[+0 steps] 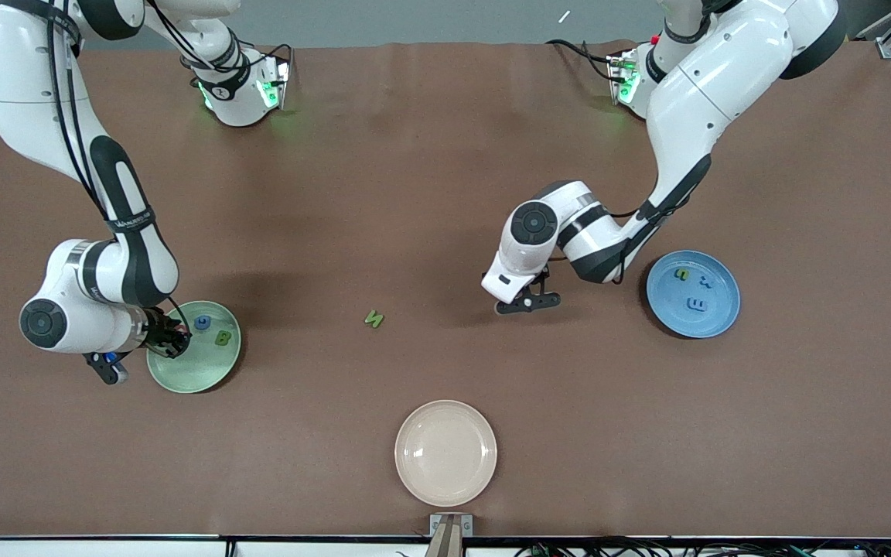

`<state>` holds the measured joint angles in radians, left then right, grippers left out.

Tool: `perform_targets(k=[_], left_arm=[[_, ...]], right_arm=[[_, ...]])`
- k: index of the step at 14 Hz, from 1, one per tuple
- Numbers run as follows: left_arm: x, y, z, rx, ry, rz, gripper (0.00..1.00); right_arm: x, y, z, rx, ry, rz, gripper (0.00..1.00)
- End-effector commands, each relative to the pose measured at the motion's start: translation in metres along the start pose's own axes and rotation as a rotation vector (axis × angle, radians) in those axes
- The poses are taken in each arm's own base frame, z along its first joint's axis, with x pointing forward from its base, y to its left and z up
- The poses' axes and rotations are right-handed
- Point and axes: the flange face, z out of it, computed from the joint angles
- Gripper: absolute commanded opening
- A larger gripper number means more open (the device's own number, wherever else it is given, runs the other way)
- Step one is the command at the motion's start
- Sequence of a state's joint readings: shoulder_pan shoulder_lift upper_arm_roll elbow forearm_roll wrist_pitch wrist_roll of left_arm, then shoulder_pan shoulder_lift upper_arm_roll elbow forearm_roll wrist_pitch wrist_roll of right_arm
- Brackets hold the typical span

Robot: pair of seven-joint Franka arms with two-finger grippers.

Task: Sort upper and lower case letters into plates
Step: 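Carry the Q to the green plate while the left gripper carries p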

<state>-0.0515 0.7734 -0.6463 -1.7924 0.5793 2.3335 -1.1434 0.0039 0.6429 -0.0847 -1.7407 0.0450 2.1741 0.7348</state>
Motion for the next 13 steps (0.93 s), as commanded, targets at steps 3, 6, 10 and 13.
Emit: perform_targets(k=[3,6,10,13], left_arm=[[0.039,-0.057,-0.064,0.028,0.043,0.062,0.17],[0.061,-0.128,-0.088,0.023,-0.025,0.152,0.15],[0.076,-0.243,-0.088,0.006,-0.068,0.281,0.15],[0.079,-0.314,-0.063,0.073,-0.067,0.395,0.15]], right_arm=[[-0.001,0.001,0.007,0.006,-0.005,-0.004,0.11],[-0.003,0.001,0.008,-0.002,-0.013,-0.032,0.37],[-0.003,0.0,0.004,-0.006,-0.005,-0.085,0.55],[-0.003,-0.007,-0.025,-0.034,-0.039,-0.087,0.59]])
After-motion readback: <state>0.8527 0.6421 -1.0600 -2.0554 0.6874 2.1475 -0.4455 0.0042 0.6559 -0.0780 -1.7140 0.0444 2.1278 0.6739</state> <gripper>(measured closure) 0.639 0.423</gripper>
